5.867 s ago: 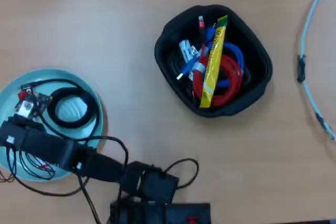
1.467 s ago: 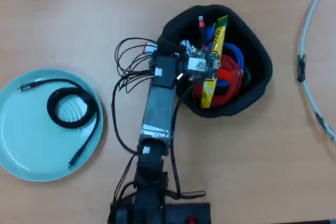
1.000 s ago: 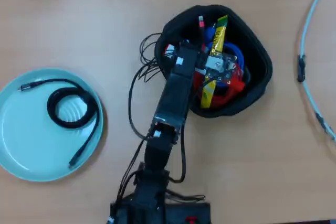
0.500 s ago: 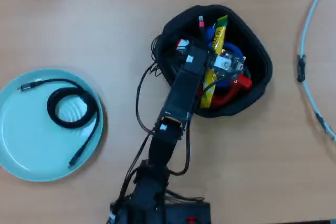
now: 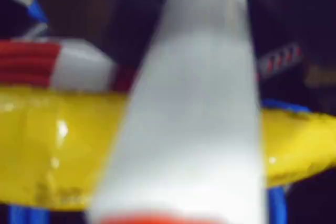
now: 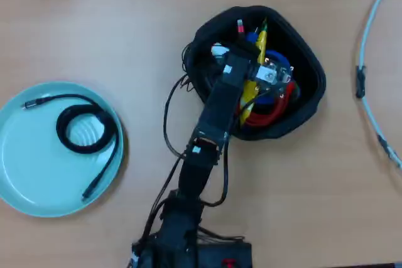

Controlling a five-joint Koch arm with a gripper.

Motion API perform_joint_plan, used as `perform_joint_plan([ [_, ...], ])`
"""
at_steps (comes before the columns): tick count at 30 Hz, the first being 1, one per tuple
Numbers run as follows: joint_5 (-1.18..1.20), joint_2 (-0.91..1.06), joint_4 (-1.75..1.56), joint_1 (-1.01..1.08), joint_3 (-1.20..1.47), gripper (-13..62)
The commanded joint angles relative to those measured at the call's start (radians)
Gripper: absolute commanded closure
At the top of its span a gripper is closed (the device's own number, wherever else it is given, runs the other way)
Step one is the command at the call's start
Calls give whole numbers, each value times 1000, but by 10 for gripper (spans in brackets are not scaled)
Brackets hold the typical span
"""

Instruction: Pick up the red pen and put it in the black bowl

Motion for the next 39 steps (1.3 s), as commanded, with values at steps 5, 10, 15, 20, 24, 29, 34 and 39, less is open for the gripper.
perform_joint_plan([
  [5,-3,3,92,12,-37,98],
  [10,-2,21,175,11,-48,97],
  [15,-9,107,245,11,-41,96],
  [20,-11,198,304,3,-38,96],
  [24,-25,278,333,-12,-40,96],
  [29,-43,360,379,-44,-34,97],
  [34,-57,474,402,-78,54,96],
  [39,-89,574,402,-184,135,96],
])
